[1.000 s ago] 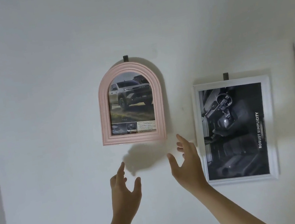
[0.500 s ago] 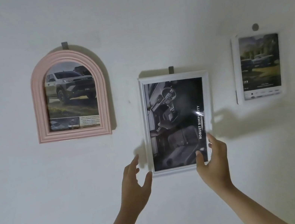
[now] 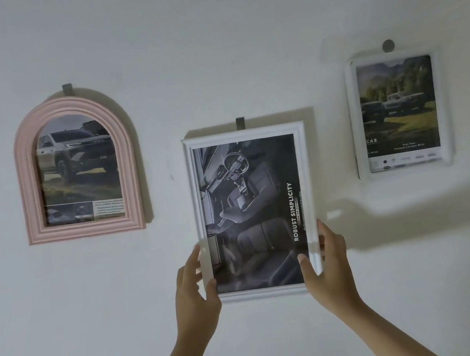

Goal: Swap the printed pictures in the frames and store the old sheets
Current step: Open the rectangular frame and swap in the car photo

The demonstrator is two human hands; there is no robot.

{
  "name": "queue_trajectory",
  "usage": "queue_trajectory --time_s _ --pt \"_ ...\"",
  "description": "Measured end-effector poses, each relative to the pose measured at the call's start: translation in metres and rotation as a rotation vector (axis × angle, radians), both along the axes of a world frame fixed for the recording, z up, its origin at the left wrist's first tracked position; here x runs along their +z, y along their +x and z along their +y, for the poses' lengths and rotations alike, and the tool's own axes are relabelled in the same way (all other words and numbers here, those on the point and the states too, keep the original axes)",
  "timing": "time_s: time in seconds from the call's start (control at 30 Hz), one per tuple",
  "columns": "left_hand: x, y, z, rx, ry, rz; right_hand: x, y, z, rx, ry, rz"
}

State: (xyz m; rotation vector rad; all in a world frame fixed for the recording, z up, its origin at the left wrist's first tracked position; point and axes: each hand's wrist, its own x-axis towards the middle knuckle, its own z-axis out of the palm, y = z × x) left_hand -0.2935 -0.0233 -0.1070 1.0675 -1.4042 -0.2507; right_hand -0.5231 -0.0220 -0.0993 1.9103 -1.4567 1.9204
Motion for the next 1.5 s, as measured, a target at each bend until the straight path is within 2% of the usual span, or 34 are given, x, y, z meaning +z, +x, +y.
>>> queue_trajectory --time_s 0.13,0.47,0.67,0.87,1.0,1.17,1.23,1.3,1.4,1.5 --pt "0.006 0.004 0.002 0.003 -0.028 0.01 0.009 0.009 -0.002 0.085 -0.075 -0.048" --pt "0.001 0.027 0.042 -0.048 -0.029 0.005 0.014 0.014 0.029 0.285 -0.086 -0.208" --pt "-0.041 0.046 0.079 -0.133 0.088 0.046 -0.012 0.017 0.076 0.387 -0.063 -0.291" --pt "-0.103 0.058 0.109 -0.212 0.274 0.101 -0.055 0.028 0.122 0.546 0.07 -0.371" --pt "-0.137 0.058 0.125 -0.222 0.417 0.099 -0.086 0.046 0.149 0.54 0.212 -0.532" --pt "-0.16 0.056 0.141 -0.186 0.592 0.056 -0.107 0.066 0.175 0.493 0.282 -0.522" --pt "-0.158 0.053 0.147 -0.092 0.58 0.06 -0.115 0.074 0.185 0.493 0.304 -0.497" --pt "-0.143 0.046 0.158 -0.075 0.489 0.09 -0.122 0.081 0.194 0.494 0.315 -0.468" --pt "-0.106 0.028 0.18 -0.213 0.375 0.129 -0.131 0.093 0.204 0.515 0.367 -0.456" --pt "-0.084 0.014 0.193 -0.35 0.357 0.056 -0.14 0.106 0.214 0.522 0.41 -0.436"
